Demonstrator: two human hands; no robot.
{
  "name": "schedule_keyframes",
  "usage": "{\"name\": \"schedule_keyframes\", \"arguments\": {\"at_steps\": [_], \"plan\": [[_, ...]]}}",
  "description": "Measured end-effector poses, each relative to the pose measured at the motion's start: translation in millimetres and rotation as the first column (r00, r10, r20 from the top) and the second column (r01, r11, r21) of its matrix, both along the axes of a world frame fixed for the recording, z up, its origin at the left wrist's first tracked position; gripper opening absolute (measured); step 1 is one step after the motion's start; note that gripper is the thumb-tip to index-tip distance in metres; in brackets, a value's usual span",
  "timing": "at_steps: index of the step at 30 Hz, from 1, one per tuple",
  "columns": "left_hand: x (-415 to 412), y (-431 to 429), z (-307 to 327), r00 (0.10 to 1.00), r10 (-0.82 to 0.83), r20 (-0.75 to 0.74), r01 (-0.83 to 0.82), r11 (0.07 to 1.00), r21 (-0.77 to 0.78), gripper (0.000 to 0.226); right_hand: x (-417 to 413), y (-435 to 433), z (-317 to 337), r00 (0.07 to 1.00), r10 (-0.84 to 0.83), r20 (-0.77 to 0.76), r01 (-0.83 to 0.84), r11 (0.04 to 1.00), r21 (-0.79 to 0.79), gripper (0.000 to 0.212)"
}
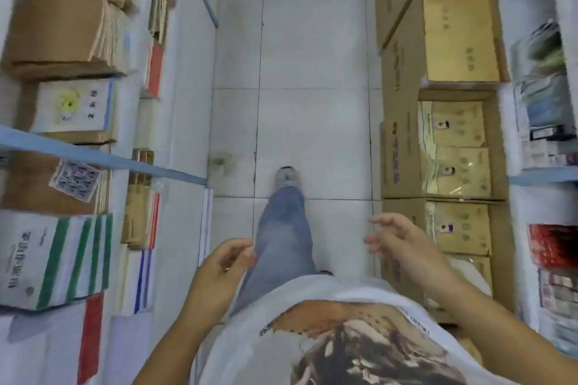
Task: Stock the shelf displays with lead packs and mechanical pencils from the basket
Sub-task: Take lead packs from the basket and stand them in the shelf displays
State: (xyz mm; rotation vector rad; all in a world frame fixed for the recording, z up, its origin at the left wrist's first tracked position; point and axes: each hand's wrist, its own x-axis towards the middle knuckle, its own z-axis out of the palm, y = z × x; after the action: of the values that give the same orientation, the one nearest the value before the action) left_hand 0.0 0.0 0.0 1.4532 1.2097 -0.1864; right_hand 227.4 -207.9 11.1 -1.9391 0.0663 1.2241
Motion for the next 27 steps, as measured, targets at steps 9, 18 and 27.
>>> {"name": "schedule_keyframes", "arguments": {"at_steps": [9,18,27], "plan": [[190.0,182.4,-13.9,0.995,-0.092,0.049,0.093,0.995,-0.032,0.014,150.2,139.6,-14.6,0.978,-0.204,-0.033,0.201,0.977,-0.073,0.019],[431.7,330.6,-16.3,0.965,-0.233,0.123,0.237,0.971,-0.017,0.013,332.6,250.1,-22.4,0.930,-0.364,-0.044,0.363,0.931,-0.037,0.018],[601.6,467.0,6.8,0.996,-0.026,0.080,0.027,1.000,-0.015,0.015,575.4,428.2,-7.8,0.984,-0.180,-0.012,0.181,0.983,0.026,0.018]]}}
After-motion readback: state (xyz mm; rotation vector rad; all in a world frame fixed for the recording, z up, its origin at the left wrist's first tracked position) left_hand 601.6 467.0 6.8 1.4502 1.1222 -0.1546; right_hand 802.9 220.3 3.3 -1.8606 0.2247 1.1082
